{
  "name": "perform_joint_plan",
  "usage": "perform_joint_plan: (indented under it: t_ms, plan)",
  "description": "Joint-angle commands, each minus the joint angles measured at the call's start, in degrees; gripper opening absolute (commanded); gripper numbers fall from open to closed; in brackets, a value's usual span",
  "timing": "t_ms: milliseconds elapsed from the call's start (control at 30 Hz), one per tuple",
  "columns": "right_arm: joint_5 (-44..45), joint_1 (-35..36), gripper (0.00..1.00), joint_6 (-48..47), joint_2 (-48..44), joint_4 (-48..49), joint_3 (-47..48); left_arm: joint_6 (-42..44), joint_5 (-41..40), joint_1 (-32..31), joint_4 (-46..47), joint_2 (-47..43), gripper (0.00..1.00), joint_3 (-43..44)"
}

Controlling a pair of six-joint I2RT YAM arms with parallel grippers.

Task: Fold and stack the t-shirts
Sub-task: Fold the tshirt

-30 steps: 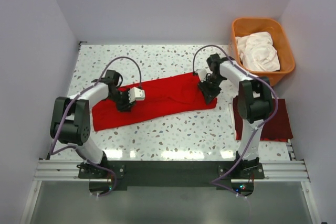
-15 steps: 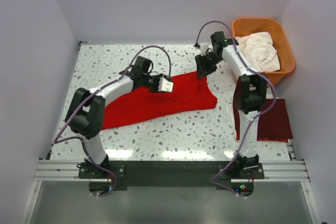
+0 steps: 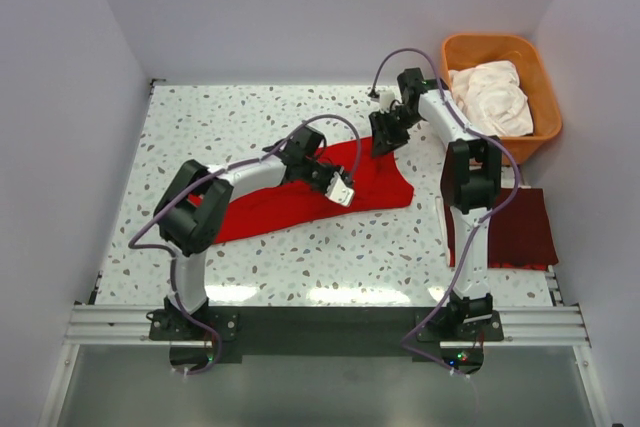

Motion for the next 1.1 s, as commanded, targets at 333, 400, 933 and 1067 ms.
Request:
perform_joint_plan:
  t_ms: [333, 400, 933, 1067]
  plan:
    - [-4.14, 0.09, 0.44, 1.00, -0.69, -0.37, -0.48, 6.50, 1.55, -1.95, -0.72, 4.91, 0.39, 3.83]
    - [-4.31, 0.00, 0.44, 1.00, -0.61, -0.46, -0.66, 6.41, 1.29, -2.04, -0.37, 5.43, 0.38, 4.18]
    - [-4.49, 0.00, 0.03, -0.40, 0.54, -2.13, 0.04, 7.73, -1.35, -1.52, -1.51, 4.21, 0.05, 4.62]
    - [-4.84, 0.00, 0.00, -0.84, 0.19, -2.66, 0.39, 8.43, -0.74, -0.55, -2.74, 2.71, 0.00, 4.53]
